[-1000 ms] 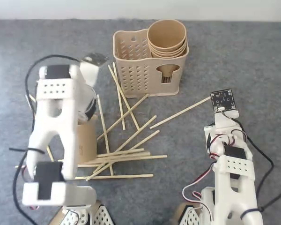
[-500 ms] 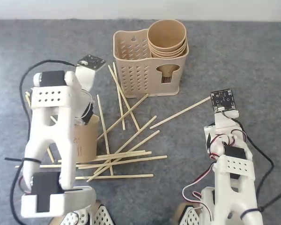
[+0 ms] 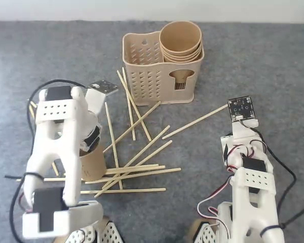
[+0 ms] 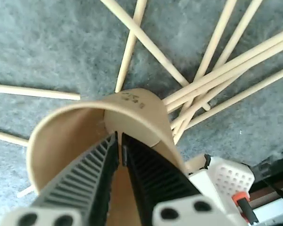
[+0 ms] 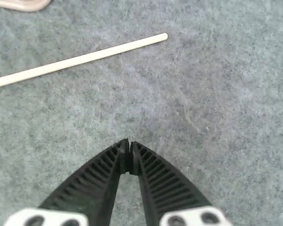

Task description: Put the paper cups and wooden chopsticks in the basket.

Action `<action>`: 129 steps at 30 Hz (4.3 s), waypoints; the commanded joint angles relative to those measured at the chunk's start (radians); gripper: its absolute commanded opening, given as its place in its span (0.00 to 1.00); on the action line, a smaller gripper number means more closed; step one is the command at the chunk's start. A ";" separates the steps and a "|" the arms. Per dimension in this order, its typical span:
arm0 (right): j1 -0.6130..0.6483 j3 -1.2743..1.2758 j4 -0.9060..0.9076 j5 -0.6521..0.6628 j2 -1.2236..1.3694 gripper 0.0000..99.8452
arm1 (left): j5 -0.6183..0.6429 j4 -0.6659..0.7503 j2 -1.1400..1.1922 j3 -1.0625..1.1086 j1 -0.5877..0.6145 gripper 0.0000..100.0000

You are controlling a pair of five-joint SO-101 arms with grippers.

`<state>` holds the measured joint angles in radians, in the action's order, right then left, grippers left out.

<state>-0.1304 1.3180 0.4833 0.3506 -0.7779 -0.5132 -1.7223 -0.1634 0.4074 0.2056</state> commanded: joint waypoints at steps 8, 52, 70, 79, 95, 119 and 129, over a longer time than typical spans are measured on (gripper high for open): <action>-0.001 -0.009 -0.022 0.012 -0.036 0.01 | -0.054 -0.040 -0.532 0.179 -0.012 0.12; -0.012 -0.009 -0.016 0.020 -0.036 0.01 | 0.026 0.276 -0.565 0.358 -0.049 0.18; -0.008 -0.009 -0.016 0.044 -0.028 0.01 | 0.229 0.632 -0.566 0.648 -0.081 0.18; -0.008 -0.009 -0.016 0.044 -0.028 0.01 | 0.315 0.944 -0.574 0.792 -0.072 0.17; -0.008 -0.009 -0.018 0.046 -0.027 0.01 | 0.262 0.566 -0.575 0.414 -0.072 0.18; -0.008 -0.008 -0.015 0.046 -0.027 0.01 | 0.347 0.433 -0.568 0.107 -0.038 0.17; -0.008 -0.008 -0.015 0.046 -0.027 0.01 | 0.571 0.425 -0.566 -0.128 -0.216 0.17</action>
<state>-0.1335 1.3180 0.4833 0.3751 -0.7779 0.0130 -1.3096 -0.7311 0.3767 0.0552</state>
